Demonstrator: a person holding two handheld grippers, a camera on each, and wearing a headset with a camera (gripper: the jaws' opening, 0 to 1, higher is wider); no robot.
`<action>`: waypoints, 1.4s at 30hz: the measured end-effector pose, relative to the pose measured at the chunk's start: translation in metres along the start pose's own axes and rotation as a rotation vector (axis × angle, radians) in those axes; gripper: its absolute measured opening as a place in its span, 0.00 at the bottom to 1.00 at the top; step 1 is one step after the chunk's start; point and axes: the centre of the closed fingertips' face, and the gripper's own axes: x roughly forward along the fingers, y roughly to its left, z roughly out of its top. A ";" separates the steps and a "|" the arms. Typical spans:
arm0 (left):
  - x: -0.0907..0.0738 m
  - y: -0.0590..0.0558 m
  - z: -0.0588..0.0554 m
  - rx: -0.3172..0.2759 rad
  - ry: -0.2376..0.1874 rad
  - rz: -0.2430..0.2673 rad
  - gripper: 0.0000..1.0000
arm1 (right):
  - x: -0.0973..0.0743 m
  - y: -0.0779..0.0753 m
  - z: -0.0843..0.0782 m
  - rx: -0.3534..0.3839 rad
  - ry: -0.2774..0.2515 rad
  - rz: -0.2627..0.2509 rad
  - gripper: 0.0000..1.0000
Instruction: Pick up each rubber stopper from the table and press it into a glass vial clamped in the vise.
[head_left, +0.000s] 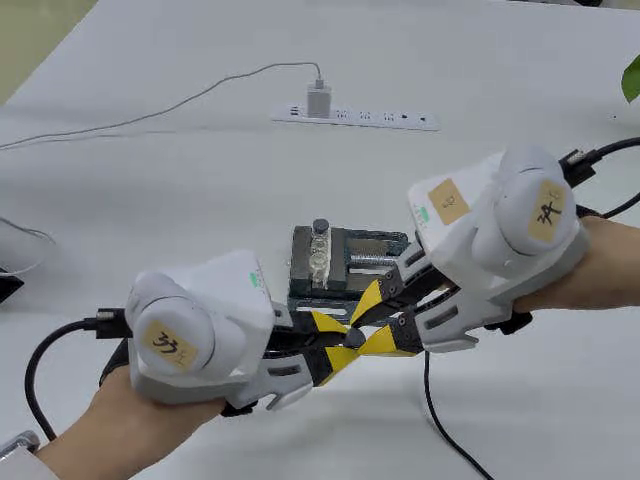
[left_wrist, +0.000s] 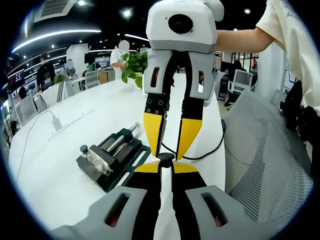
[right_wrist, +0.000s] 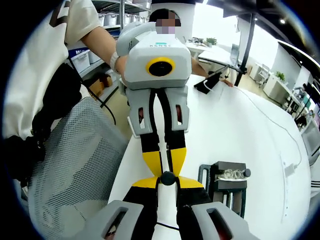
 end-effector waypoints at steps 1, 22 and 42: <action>0.000 0.000 0.000 -0.003 -0.002 -0.001 0.03 | 0.000 0.000 0.000 -0.002 0.002 -0.001 0.08; 0.001 0.001 -0.001 0.033 -0.010 0.008 0.03 | -0.002 -0.001 0.000 0.008 0.001 0.026 0.07; 0.003 -0.001 -0.003 0.028 -0.012 0.010 0.04 | 0.000 0.001 -0.003 0.007 0.021 0.047 0.06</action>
